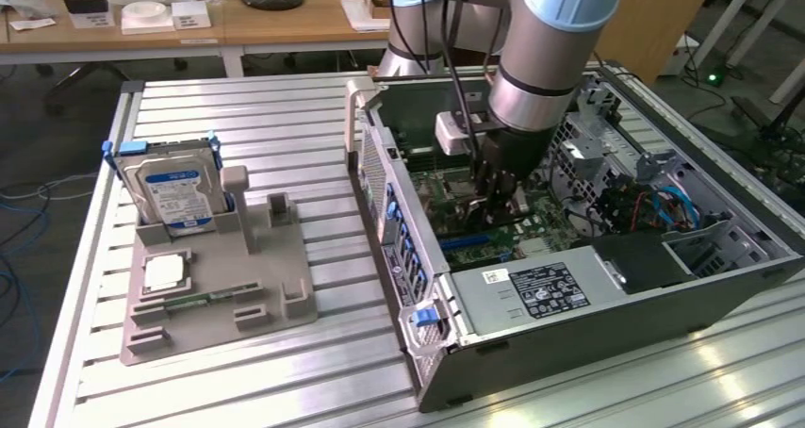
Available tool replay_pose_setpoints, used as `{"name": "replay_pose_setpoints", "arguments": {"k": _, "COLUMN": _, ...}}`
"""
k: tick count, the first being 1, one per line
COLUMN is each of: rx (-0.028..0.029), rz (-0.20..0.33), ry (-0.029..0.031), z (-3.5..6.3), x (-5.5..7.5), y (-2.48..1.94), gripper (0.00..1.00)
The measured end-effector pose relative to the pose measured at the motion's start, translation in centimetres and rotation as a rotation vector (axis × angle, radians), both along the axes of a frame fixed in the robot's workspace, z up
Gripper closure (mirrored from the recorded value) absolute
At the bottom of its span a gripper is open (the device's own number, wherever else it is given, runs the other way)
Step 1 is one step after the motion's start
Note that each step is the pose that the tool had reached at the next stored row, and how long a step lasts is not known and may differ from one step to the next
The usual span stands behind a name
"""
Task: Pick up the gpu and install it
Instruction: 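Insert the gpu into the slot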
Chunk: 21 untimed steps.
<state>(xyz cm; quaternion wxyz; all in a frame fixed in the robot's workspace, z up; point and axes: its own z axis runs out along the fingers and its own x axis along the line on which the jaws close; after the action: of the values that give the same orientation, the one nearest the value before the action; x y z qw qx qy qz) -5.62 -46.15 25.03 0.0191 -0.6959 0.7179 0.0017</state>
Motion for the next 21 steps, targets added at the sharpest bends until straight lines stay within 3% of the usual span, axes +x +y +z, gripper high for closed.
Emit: {"name": "replay_pose_setpoints", "arguments": {"k": 21, "rx": -0.0001, "rz": 0.000, "ry": 0.0001, "z": -1.30, "x": -0.8, "y": 0.00, "gripper": 0.72}}
